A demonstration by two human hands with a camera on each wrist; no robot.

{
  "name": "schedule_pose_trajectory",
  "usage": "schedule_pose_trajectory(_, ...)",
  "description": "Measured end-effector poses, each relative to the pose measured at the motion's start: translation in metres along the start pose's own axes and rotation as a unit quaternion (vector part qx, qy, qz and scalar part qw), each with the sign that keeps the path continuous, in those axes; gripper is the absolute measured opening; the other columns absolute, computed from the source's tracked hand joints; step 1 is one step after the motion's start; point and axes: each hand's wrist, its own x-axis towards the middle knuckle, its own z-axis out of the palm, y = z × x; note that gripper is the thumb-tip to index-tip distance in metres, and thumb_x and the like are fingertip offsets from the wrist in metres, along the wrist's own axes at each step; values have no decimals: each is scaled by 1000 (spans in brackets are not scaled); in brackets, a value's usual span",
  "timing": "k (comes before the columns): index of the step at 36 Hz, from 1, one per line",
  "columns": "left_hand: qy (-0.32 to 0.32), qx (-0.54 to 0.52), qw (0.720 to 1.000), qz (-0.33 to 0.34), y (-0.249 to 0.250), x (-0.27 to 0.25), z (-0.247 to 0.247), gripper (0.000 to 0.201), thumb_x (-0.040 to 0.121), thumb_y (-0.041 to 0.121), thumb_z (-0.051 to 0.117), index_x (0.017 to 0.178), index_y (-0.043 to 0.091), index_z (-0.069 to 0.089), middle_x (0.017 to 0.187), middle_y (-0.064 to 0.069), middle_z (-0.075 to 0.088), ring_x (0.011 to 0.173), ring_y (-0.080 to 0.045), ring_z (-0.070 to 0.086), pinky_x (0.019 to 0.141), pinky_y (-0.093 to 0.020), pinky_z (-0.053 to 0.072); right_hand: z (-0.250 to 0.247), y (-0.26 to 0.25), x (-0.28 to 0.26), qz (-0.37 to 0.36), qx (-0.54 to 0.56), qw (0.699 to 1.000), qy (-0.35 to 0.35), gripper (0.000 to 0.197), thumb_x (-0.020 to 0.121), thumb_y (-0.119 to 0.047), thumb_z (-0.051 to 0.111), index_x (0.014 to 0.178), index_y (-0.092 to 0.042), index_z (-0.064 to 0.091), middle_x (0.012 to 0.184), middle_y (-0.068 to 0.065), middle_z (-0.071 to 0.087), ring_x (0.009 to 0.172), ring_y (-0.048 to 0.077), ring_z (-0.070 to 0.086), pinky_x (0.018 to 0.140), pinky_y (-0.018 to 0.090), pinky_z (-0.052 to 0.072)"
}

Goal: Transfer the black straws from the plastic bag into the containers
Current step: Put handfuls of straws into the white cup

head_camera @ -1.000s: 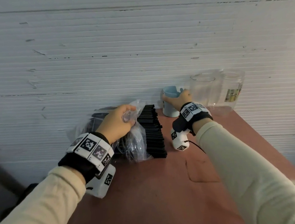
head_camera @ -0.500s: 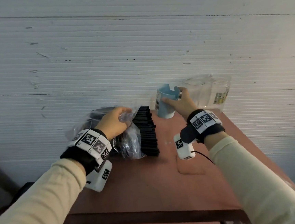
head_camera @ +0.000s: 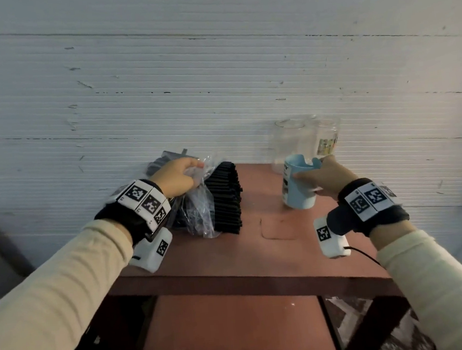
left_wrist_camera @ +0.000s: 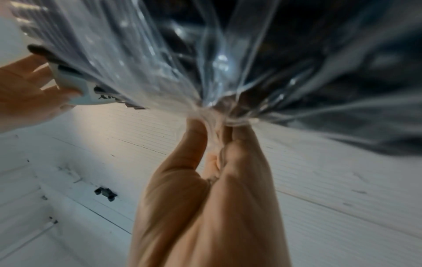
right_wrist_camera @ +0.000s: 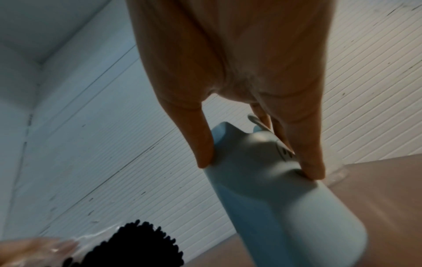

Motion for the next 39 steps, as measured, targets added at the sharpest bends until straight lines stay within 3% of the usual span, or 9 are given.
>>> schedule_pose_trajectory(4, 2, 33, 999, 2, 10, -2, -3, 44, 93, 4, 60, 134, 21, 54, 148, -4, 46, 99, -10, 59, 70, -22, 42, -2, 5, -8, 40, -46, 998, -6, 106, 52, -50, 76, 138, -5, 33, 117, 9, 56, 104, 24, 59, 89, 43, 55)
schedule_pose_trajectory(7, 4, 41, 999, 4, 15, -6, -4, 42, 96, 10, 58, 136, 18, 52, 147, -4, 46, 129, -17, 50, 79, -20, 40, -3, 1, -18, 56, -69, 995, -39, 94, 67, -47, 73, 144, -11, 33, 133, 10, 50, 117, 28, 53, 91, 40, 50)
schedule_pose_trajectory(11, 9, 20, 1000, 11, 9, -5, -3, 42, 95, 8, 58, 134, 23, 53, 146, -4, 48, 76, 0, 50, 61, -15, 38, 0, -7, -28, -15, -107, 993, 38, 95, 79, -40, 74, 145, 2, 20, 141, 19, 39, 128, 34, 42, 99, 39, 42)
schedule_pose_trajectory(13, 18, 20, 1000, 12, 6, -3, -1, 42, 95, 8, 58, 133, 24, 54, 144, -4, 50, 69, 2, 43, 60, -15, 37, 6, -16, -37, -110, -122, 982, 92, 91, 82, -39, 72, 146, 0, 19, 145, 23, 31, 134, 37, 33, 110, 46, 33)
schedule_pose_trajectory(18, 28, 3, 999, 22, 10, -5, -1, 40, 94, 11, 60, 133, 18, 55, 144, -8, 50, 117, -19, 58, 81, -26, 46, 38, -50, -61, -270, -85, 957, 59, 49, 92, -30, 59, 136, -14, 45, 136, 10, 44, 125, 24, 44, 103, 33, 35)
schedule_pose_trajectory(20, 30, -14, 999, 22, 9, -4, -2, 41, 93, 11, 61, 133, 17, 56, 146, -8, 48, 120, -22, 56, 84, -26, 46, 57, -62, -67, -260, -45, 965, -10, 42, 93, -32, 58, 132, -17, 51, 125, 6, 53, 113, 19, 53, 95, 29, 44)
schedule_pose_trajectory(25, 28, -54, 998, 16, -1, 2, 0, 46, 89, 0, 60, 125, 28, 58, 145, -9, 48, 73, 1, 45, 65, -17, 39, 106, -78, -68, -237, -66, 964, -105, 33, 91, -40, 59, 117, -20, 63, 106, -2, 64, 97, 17, 61, 86, 31, 49)
schedule_pose_trajectory(33, 42, -58, 997, 11, -2, 1, -7, 51, 86, -6, 58, 122, 31, 59, 146, -7, 48, 79, -4, 49, 74, -26, 46, 106, -70, -51, -226, -34, 969, -88, 8, 83, -21, 73, 89, -23, 67, 72, -7, 55, 75, 16, 59, 80, 33, 53)
schedule_pose_trajectory(39, 53, -63, 996, 27, -1, -3, -6, 47, 88, 1, 62, 125, 30, 58, 145, -5, 48, 78, -3, 48, 70, -24, 41, 80, -60, -47, -182, 43, 975, -119, 11, 90, -13, 62, 100, -16, 62, 87, 3, 58, 86, 21, 62, 79, 33, 56)
